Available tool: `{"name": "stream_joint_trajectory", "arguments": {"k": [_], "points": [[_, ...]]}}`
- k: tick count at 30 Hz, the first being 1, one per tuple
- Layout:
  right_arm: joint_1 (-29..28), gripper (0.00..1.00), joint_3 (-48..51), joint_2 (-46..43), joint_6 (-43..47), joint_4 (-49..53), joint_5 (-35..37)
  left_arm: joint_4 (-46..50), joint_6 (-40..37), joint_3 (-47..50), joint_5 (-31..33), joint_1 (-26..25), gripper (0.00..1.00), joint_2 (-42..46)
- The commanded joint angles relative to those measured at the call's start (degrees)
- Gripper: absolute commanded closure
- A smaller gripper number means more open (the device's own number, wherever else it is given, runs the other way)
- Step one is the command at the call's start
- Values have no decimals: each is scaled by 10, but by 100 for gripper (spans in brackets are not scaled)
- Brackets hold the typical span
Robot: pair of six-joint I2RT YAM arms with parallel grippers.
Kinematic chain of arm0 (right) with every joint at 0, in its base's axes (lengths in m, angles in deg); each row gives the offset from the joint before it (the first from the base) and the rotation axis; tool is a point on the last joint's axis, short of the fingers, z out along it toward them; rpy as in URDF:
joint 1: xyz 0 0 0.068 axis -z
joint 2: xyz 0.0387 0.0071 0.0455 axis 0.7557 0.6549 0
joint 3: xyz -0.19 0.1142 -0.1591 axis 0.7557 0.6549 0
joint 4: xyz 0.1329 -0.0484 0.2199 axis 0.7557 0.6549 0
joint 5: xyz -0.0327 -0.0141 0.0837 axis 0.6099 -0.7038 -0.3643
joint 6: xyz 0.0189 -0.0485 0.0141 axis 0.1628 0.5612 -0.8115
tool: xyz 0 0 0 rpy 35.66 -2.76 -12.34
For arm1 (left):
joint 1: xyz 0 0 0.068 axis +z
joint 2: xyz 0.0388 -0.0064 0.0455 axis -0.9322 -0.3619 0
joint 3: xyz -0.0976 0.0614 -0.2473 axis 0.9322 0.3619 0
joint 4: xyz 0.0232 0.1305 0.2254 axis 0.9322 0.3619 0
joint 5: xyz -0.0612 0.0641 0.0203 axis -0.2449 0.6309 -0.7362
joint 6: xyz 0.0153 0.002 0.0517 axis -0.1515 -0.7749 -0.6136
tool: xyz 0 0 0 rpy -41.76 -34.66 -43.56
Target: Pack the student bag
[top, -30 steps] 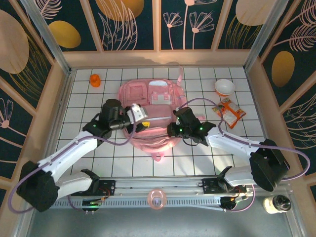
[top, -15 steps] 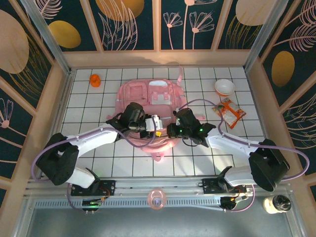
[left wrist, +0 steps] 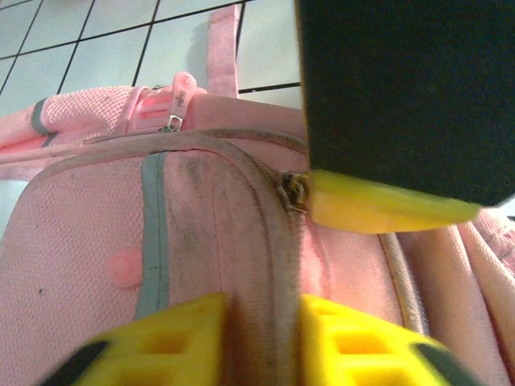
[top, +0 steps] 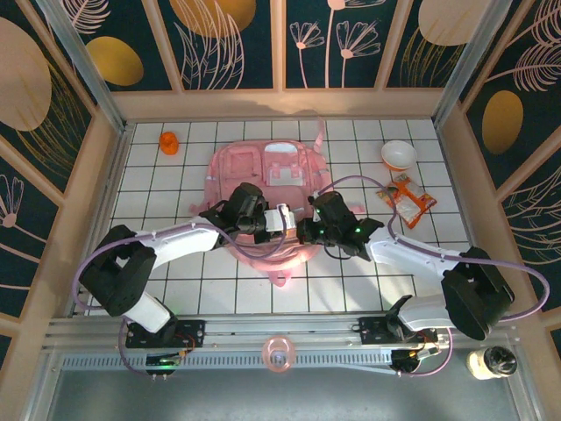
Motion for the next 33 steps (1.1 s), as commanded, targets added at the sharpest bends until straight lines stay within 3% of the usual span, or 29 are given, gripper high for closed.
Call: {"name": "stream_joint_trajectory", "arguments": {"k": [1, 3, 9, 21, 33], "points": [[17, 100, 8, -29, -2, -1, -5, 7, -11, -12, 8, -1, 93, -3], [33, 100, 12, -37, 5, 15, -3, 7, -19, 0, 9, 0, 100, 10], [115, 100, 25, -62, 42, 75, 0, 21, -25, 26, 13, 9, 100, 40], [154, 100, -3, -34, 93, 109, 45, 56, -27, 30, 2, 15, 100, 65], [187, 100, -62, 33, 207, 49, -15, 150, -119, 26, -112, 15, 100, 86]]}}
